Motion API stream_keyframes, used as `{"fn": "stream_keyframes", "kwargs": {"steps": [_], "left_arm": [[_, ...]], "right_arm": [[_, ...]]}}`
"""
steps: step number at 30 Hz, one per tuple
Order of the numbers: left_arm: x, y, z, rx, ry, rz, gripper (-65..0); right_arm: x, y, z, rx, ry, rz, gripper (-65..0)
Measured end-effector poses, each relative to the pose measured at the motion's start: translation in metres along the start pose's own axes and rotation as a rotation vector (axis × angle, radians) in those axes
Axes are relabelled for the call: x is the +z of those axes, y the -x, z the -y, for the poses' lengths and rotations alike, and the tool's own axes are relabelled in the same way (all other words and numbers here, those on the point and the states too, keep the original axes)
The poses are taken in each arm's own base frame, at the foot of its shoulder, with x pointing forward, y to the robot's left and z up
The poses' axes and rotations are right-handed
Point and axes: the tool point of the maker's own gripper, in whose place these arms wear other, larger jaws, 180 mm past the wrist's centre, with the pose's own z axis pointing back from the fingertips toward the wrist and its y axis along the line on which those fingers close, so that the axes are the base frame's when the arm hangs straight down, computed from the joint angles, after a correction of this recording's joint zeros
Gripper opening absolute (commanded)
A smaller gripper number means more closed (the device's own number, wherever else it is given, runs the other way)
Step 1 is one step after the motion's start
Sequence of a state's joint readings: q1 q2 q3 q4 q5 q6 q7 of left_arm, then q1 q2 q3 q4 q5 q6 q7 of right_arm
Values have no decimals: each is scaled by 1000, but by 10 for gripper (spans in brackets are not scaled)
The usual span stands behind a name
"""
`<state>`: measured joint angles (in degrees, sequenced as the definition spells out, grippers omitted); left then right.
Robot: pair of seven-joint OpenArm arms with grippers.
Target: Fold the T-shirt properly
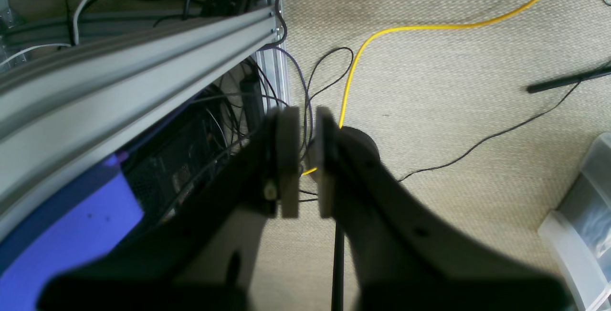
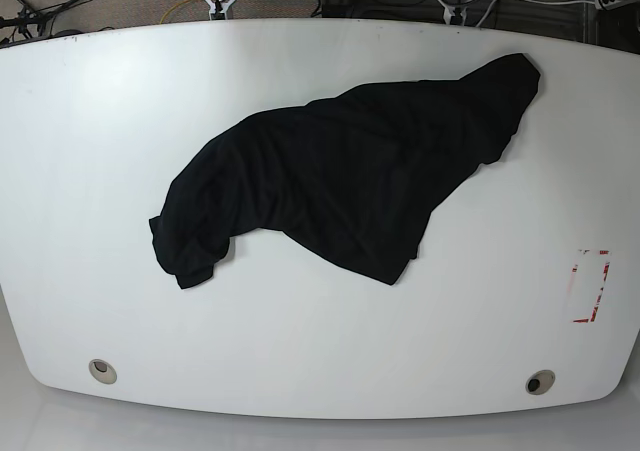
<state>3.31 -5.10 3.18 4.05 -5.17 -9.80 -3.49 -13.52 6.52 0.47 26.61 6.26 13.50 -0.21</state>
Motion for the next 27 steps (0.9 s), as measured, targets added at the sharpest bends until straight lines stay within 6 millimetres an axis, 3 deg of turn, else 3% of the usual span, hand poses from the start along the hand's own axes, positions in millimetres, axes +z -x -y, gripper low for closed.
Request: {"fn": "stream_keyframes", "kwargs": {"steps": [11,21,27], "left_arm": [[0,0,-1,1,-7,11,-267],[0,0,-2,1,-7,8,-267],[0,-5,-1,1,-7,43,-267]], "right_arm": [[2,5,5,-2,27,-5,-595],[-5,-25,-8,2,4,43,-595],[-4,-15,-5,0,10,22,-595]]}}
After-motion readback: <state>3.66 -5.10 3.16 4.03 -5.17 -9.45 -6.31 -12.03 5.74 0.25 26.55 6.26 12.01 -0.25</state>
